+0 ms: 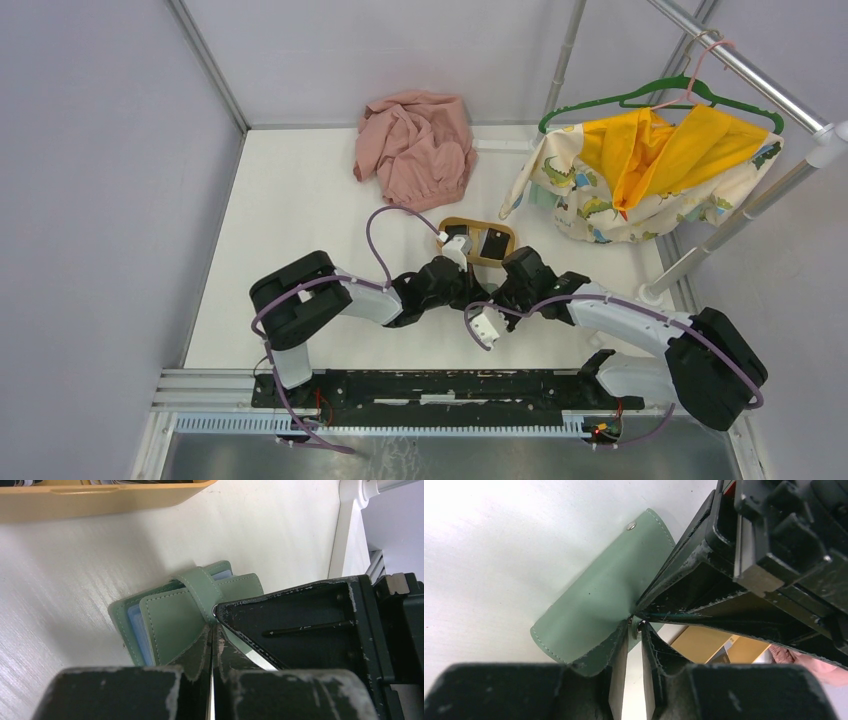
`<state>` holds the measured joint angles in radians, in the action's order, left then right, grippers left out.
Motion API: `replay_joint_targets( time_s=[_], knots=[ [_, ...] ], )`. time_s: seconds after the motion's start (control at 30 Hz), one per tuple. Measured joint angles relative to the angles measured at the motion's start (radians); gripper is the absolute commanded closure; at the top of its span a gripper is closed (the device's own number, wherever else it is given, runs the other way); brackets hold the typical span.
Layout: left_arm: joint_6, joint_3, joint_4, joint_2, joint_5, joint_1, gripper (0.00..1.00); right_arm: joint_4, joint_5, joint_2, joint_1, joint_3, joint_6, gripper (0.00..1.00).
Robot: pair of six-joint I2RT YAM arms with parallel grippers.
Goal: Put the credit cards into the card holder
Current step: Close the card holder at the center of the board.
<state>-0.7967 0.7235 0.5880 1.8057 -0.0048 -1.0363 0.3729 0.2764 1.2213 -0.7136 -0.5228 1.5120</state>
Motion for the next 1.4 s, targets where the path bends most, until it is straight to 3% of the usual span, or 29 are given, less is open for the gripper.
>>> replay_joint_targets(
  time_s=[0.27, 0.67, 1.0, 1.4],
  knots=[
    [0.000, 0.000, 0.002, 0.000, -0.001, 0.000, 0.98, 0.003, -0.004, 0.006, 0.000, -0.005, -0.032, 1.00],
    [0.000, -0.017, -0.044, -0.049, -0.013, 0.000, 0.98, 0.033, 0.004, 0.026, 0.009, -0.035, -0.059, 1.00],
    [0.001, -0.057, -0.063, -0.129, -0.019, 0.000, 0.98, 0.137, 0.183, -0.026, 0.165, -0.046, -0.187, 1.00],
    [0.001, -0.057, -0.008, -0.072, 0.013, -0.002, 0.98, 0.187, 0.305, -0.033, 0.299, -0.070, -0.327, 0.45]
  ],
)
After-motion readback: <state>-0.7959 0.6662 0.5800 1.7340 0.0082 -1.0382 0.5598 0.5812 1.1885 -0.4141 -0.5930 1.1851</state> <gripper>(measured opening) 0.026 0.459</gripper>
